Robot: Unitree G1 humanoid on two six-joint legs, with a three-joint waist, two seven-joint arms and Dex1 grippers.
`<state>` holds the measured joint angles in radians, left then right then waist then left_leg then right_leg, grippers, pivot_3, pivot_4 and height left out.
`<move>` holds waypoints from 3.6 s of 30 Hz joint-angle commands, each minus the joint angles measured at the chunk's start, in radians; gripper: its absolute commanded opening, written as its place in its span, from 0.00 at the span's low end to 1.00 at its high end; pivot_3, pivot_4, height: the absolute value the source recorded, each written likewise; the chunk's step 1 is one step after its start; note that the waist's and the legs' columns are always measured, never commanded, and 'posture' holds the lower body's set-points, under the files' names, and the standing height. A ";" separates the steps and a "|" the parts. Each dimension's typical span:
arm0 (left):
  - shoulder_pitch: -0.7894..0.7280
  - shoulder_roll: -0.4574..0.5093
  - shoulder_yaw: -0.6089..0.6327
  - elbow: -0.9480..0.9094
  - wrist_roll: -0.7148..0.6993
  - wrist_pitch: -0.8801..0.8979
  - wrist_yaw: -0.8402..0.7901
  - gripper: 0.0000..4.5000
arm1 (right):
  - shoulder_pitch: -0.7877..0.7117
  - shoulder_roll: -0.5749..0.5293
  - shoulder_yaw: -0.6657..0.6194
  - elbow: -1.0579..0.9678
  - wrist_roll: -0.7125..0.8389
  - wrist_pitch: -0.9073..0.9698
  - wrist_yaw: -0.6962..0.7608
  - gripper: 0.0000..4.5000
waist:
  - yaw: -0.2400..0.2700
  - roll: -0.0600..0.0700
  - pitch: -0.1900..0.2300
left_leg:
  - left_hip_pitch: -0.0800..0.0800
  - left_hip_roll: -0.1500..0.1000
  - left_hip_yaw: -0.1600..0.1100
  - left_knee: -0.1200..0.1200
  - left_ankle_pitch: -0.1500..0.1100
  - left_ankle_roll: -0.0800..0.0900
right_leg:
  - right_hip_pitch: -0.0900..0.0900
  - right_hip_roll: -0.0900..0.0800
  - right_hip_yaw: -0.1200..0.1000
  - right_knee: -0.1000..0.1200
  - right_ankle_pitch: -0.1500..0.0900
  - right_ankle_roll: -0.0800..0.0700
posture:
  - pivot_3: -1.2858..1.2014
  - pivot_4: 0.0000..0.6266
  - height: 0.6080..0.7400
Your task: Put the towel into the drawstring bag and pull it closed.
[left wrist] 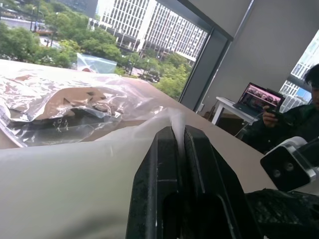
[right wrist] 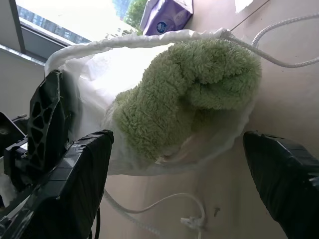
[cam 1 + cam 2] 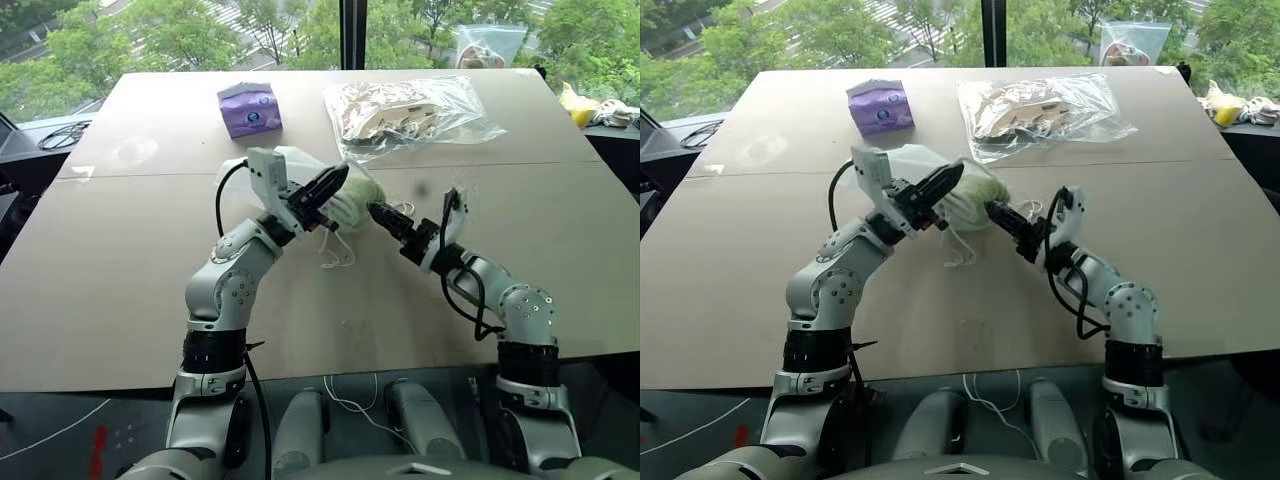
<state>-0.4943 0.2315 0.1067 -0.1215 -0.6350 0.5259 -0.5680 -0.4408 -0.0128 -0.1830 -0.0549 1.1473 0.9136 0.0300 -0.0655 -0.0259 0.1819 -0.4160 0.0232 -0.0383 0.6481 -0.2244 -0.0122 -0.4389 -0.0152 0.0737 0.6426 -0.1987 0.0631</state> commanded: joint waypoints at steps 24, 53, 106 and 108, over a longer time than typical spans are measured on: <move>0.008 0.026 -0.107 -0.147 -0.085 0.069 -0.134 0.00 | -0.237 0.177 0.036 0.214 -0.218 -0.195 0.028 0.00 | -0.003 0.000 0.000 | 0.001 0.000 0.000 0.000 0.000 0.000 | 0.000 0.000 0.000 0.000 0.000 0.000 | 0.52 0.24 1.00; -0.089 0.051 0.032 0.110 0.020 -0.076 -0.065 0.00 | 0.008 -0.422 0.470 0.119 -1.074 -0.659 0.271 0.71 | 0.002 0.000 0.000 | 0.001 -0.001 0.002 0.001 0.000 0.000 | 0.000 -0.001 0.001 0.000 0.000 0.000 | 0.52 0.24 1.00; 0.066 0.400 -0.077 0.090 0.056 0.098 -0.389 0.67 | -0.239 -0.263 0.097 0.282 -1.061 -0.591 0.153 0.00 | 0.006 0.000 -0.001 | 0.001 -0.001 0.000 -0.001 0.000 0.000 | 0.001 -0.001 0.000 0.000 0.003 -0.003 | 0.52 0.24 1.00; 0.091 0.440 -0.143 0.106 0.124 0.047 -0.437 0.67 | -0.240 -0.262 0.098 0.284 -1.061 -0.590 0.155 0.00 | 0.006 0.000 -0.001 | 0.001 -0.001 0.000 0.000 0.000 0.000 | 0.001 -0.001 0.000 0.000 0.003 -0.003 | 0.52 0.24 1.00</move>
<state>-0.4158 0.6397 0.0102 -0.0003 -0.5716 0.6403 -0.9484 -0.6623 -0.2714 -0.0737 0.2712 0.0824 0.3268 0.1885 -0.0598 -0.0256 0.1811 -0.4145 0.0225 -0.0383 0.6479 -0.2243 -0.0125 -0.4382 -0.0158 0.0740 0.6427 -0.1955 0.0598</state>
